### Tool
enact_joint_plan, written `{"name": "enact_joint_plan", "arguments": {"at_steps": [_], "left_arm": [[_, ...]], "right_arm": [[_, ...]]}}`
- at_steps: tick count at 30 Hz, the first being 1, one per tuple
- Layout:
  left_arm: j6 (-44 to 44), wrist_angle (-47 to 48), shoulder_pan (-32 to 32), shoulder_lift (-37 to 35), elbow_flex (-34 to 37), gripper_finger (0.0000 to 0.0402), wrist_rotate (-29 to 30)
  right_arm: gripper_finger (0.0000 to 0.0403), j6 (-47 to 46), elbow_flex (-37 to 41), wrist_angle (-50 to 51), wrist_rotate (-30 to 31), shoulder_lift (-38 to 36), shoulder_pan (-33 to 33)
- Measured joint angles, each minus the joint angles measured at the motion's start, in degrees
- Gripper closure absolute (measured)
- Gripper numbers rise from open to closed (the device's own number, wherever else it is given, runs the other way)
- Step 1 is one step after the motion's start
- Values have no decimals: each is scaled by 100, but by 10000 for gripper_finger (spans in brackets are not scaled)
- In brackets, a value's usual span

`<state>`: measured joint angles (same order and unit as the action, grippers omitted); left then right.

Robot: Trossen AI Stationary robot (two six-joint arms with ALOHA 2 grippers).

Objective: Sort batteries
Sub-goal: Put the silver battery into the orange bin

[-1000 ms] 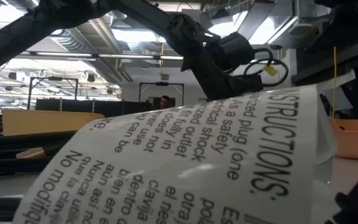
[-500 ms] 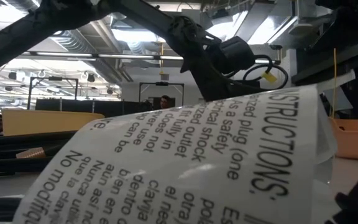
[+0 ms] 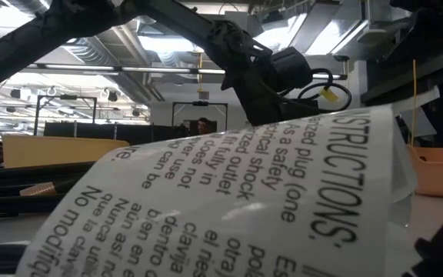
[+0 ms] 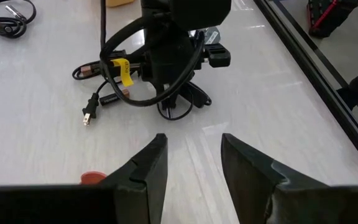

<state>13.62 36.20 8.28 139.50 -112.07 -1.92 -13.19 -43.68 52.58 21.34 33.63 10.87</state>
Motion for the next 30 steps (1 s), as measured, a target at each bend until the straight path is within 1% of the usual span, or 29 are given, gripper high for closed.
{"name": "enact_joint_plan", "arguments": {"at_steps": [3,9,16,22,30], "left_arm": [[-27,23,3,7,-49,377,-4],[-76,183,3,44,-318,383,4],[-34,533,8,57,-600,375,22],[-171,931,8,55,-656,379,24],[-319,1137,8,29,-664,371,24]], "right_arm": [[259,0,0,0,0,0,0],[259,0,0,0,0,0,0],[259,0,0,0,-2,-2,0],[259,0,0,0,-2,-1,0],[259,0,0,0,-2,0,0]]}}
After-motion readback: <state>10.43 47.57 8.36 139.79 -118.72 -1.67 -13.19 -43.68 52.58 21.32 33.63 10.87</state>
